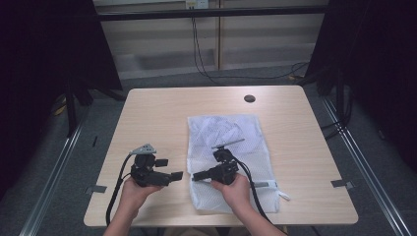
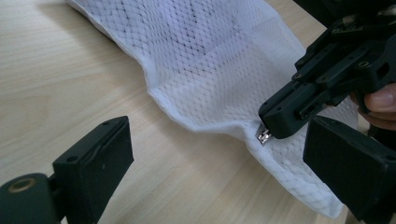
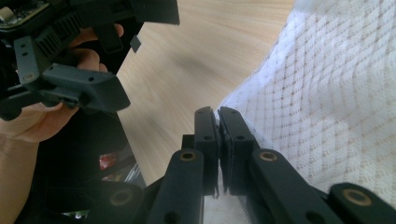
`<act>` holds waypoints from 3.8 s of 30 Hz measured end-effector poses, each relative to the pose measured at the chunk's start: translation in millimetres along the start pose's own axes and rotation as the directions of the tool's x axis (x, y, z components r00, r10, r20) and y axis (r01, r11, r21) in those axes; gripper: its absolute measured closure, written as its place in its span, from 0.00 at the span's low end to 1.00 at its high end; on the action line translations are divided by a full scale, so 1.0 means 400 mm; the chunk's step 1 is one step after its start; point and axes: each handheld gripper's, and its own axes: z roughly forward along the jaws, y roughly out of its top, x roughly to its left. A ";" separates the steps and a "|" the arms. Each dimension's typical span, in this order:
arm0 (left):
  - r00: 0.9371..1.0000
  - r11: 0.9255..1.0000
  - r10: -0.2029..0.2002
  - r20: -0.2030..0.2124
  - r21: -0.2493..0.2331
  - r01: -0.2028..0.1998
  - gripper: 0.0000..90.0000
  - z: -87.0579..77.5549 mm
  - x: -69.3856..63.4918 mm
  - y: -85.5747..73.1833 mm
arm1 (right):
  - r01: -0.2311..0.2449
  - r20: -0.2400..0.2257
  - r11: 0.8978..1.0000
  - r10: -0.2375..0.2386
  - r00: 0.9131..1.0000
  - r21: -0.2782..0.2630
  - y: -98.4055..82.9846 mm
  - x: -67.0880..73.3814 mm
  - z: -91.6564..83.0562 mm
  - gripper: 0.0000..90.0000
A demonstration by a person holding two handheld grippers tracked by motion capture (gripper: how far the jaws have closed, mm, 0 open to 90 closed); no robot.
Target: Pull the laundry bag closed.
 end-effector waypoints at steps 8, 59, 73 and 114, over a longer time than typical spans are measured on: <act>1.000 0.999 0.008 0.019 0.036 -0.009 0.09 0.018 -0.012 -0.002 | 0.003 0.003 1.000 -0.003 1.000 -0.009 0.000 0.000 -0.006 0.96; 0.978 0.990 -0.064 0.197 0.138 0.037 0.35 0.099 -0.042 -0.022 | 0.014 -0.008 0.999 -0.015 1.000 -0.041 0.004 0.015 -0.021 0.96; 0.970 0.994 -0.066 0.235 0.103 0.043 0.54 0.109 -0.048 -0.024 | 0.019 -0.016 0.999 -0.019 1.000 -0.045 0.005 0.016 -0.024 0.96; 0.955 0.974 -0.197 0.223 0.157 0.165 0.90 0.135 -0.047 -0.022 | 0.025 -0.027 0.999 -0.026 0.999 -0.048 0.008 0.021 -0.034 0.96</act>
